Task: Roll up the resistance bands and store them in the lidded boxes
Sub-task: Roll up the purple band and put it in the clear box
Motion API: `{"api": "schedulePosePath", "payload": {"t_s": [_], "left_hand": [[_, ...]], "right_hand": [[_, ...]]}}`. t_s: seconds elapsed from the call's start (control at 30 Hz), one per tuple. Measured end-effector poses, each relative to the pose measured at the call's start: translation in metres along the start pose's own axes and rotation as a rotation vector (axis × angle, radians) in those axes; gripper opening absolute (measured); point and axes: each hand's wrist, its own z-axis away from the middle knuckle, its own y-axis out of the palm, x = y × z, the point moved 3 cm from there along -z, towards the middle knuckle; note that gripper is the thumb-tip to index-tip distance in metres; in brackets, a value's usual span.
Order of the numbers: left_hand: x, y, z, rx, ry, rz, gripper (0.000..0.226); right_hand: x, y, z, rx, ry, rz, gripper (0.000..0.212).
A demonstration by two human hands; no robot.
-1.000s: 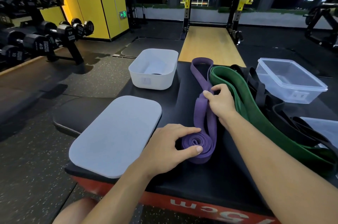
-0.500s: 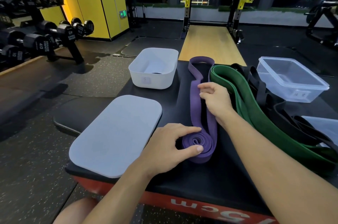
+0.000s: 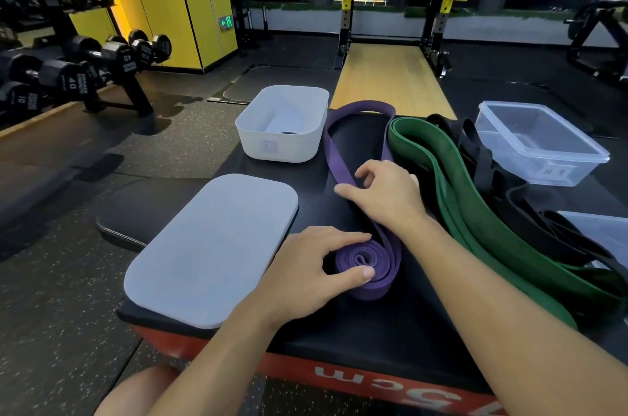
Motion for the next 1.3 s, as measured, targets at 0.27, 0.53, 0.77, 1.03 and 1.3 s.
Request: {"api": "schedulePosePath", "payload": {"t_s": [0.27, 0.53, 0.77, 1.03, 1.3], "left_hand": [[0.002, 0.001, -0.001, 0.000, -0.003, 0.006, 0.052], [0.000, 0.000, 0.000, 0.000, -0.003, 0.003, 0.053], [0.000, 0.001, 0.000, -0.006, -0.004, 0.008, 0.053], [-0.001, 0.000, 0.000, -0.003, -0.005, 0.011, 0.052], [0.001, 0.001, 0.000, -0.007, -0.008, 0.022, 0.054]], "right_hand": [[0.011, 0.002, 0.005, 0.016, 0.014, 0.198, 0.027], [-0.006, -0.010, 0.000, -0.025, 0.200, -0.062, 0.034], [-0.015, -0.013, -0.001, -0.040, 0.197, -0.195, 0.015], [-0.028, -0.015, 0.000, -0.070, 0.238, -0.020, 0.017], [-0.036, -0.018, 0.001, 0.083, 0.339, -0.007, 0.050]]}}
